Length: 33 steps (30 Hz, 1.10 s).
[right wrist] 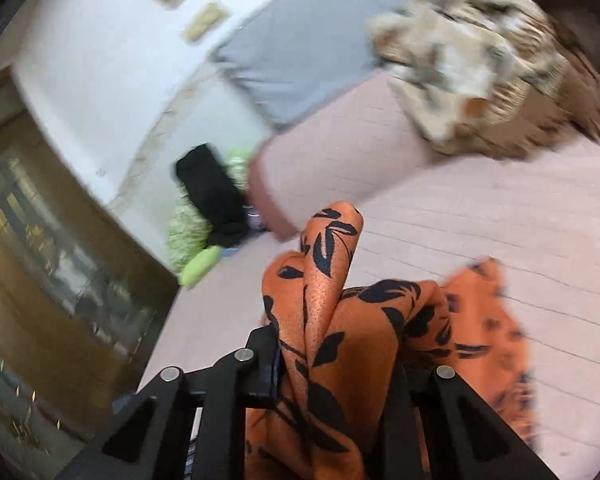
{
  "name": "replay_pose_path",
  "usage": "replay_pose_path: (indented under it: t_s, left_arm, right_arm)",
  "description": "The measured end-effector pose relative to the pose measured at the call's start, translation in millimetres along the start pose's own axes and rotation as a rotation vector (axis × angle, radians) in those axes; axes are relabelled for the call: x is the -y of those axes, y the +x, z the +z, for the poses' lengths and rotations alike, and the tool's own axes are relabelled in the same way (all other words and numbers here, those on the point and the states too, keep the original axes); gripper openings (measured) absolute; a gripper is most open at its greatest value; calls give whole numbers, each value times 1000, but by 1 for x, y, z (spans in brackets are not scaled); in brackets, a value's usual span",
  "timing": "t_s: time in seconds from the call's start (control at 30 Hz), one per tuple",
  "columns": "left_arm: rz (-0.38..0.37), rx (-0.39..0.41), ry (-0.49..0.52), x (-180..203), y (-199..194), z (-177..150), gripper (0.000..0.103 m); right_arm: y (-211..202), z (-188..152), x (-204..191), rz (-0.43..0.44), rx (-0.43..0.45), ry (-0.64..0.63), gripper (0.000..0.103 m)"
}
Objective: Fold small clothes
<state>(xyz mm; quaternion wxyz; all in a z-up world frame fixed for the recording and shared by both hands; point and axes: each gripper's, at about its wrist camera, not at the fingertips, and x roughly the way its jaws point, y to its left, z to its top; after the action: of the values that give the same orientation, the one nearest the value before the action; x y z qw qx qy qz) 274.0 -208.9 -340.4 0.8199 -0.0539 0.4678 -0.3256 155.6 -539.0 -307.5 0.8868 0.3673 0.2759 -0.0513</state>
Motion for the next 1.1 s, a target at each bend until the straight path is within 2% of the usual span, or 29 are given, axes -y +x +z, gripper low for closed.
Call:
replay_pose_path:
  t_s: [0.07, 0.1, 0.13, 0.17, 0.2, 0.27, 0.33, 0.4, 0.43, 0.5, 0.6, 0.63, 0.7, 0.77, 0.8, 0.83, 0.87, 0.9, 0.93, 0.97, 1.0, 1.1]
  left_arm:
    - [33, -17, 59, 14, 9, -6, 85]
    - [36, -22, 76, 17, 10, -7, 85]
    - [40, -25, 91, 20, 10, -8, 85]
    - [49, -17, 97, 22, 8, -7, 85]
    - [51, -12, 99, 23, 7, -7, 85]
    - [40, -23, 83, 19, 7, -6, 85]
    - [28, -31, 60, 17, 11, -5, 85]
    - [31, -32, 56, 17, 16, -6, 85]
    - [38, -28, 67, 18, 15, -8, 85]
    - [60, -15, 100, 24, 14, -8, 85]
    - [75, -5, 131, 28, 9, -4, 85]
    - [63, 6, 125, 28, 5, -3, 85]
    - [-1, 46, 112, 27, -9, 0, 85]
    - [-18, 51, 144, 33, -11, 1, 85]
    - [3, 37, 181, 38, -7, -1, 85]
    - [15, 28, 206, 42, -3, -3, 85]
    - [33, 14, 249, 49, 5, -9, 85]
    - [43, 0, 278, 53, 11, -12, 85]
    - [72, -30, 342, 60, 21, -19, 85]
    - [88, -32, 372, 64, 24, -21, 87]
    - [111, -13, 405, 68, 24, -22, 89]
    - [143, -24, 443, 72, 20, -19, 89]
  right_arm:
    - [29, -4, 52, -177, -189, 150, 31]
    - [36, -8, 76, -225, -262, 237, 34]
    - [35, -10, 93, -206, -282, 308, 39]
    - [25, -8, 106, -151, -251, 370, 43]
    - [14, -5, 108, -150, -210, 370, 48]
    - [-8, 4, 102, -220, -103, 270, 54]
    - [-23, 9, 99, -254, -28, 242, 55]
    - [-29, 21, 90, -205, 47, 239, 55]
    - [-32, 26, 79, -162, 94, 200, 55]
    - [-25, 33, 50, -113, 121, 86, 55]
    - [4, 34, 23, -62, 58, 27, 55]
    - [21, 36, 16, -33, 2, 32, 53]
    - [28, 26, 13, -36, -47, 10, 52]
    - [50, 22, 3, -136, -97, -51, 51]
    - [59, 21, 8, -183, -111, -47, 51]
    - [62, 21, 16, -219, -120, -32, 51]
    - [76, 23, 29, -305, -143, -1, 50]
    - [91, 22, 45, -376, -183, 25, 43]
    - [96, 17, 53, -400, -202, 24, 28]
    - [100, 19, 60, -410, -189, -6, 25]
    - [101, 21, 60, -420, -174, -31, 24]
    - [95, 24, 58, -417, -152, -26, 24]
